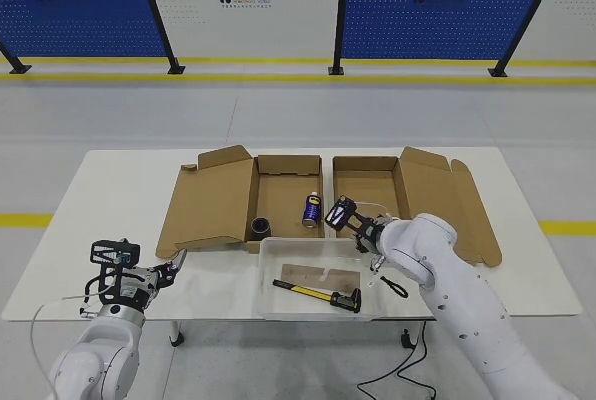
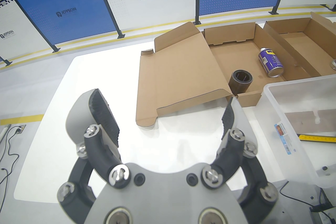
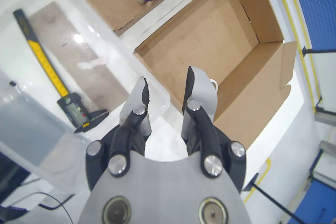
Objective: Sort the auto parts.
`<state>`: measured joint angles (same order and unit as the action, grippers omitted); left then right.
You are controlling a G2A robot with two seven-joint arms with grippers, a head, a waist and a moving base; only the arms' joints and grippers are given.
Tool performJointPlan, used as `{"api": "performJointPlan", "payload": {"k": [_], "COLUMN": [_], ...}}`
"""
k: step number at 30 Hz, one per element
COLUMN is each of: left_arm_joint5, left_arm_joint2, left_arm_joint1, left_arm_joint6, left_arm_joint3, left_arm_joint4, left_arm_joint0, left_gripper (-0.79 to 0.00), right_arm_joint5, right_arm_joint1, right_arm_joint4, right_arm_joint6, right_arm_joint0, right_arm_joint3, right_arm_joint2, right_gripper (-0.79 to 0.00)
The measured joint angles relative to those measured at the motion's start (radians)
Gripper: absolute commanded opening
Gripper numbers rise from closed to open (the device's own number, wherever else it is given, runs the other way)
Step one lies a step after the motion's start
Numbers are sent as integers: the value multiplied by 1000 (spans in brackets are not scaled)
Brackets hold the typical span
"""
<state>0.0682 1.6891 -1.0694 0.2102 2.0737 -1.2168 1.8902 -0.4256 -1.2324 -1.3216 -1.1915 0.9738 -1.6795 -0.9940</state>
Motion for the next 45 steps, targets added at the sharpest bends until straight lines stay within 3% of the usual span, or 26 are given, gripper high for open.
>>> {"api": "performJointPlan", "payload": {"k": [4, 8, 16, 31, 45], "left_arm_joint5": [0, 0, 0, 0, 0], "left_arm_joint2": [0, 0, 0, 0, 0], "left_arm_joint1": [0, 0, 0, 0, 0], "left_arm_joint6": [0, 0, 0, 0, 0], "left_arm_joint3": [0, 0, 0, 0, 0], "left_arm_joint4": [0, 0, 0, 0, 0], "left_arm_joint0": [0, 0, 0, 0, 0], "left_gripper": [0, 0, 0, 0, 0], "right_arm_joint5": [-95, -87, -80, -43, -36], "right_arm_joint1": [6, 17, 40, 72, 55], "right_arm_joint4": [-5, 16, 102, 348, 339], "right_arm_joint6": [-105, -116, -123, -160, -127], "right_arm_joint0": [26, 41, 7, -68, -103], "right_arm_joint3": [-68, -72, -17, 53, 139], "right_arm_joint2": [35, 70, 161, 253, 317], "right_gripper": [-560, -480, -428, -434, -434]}}
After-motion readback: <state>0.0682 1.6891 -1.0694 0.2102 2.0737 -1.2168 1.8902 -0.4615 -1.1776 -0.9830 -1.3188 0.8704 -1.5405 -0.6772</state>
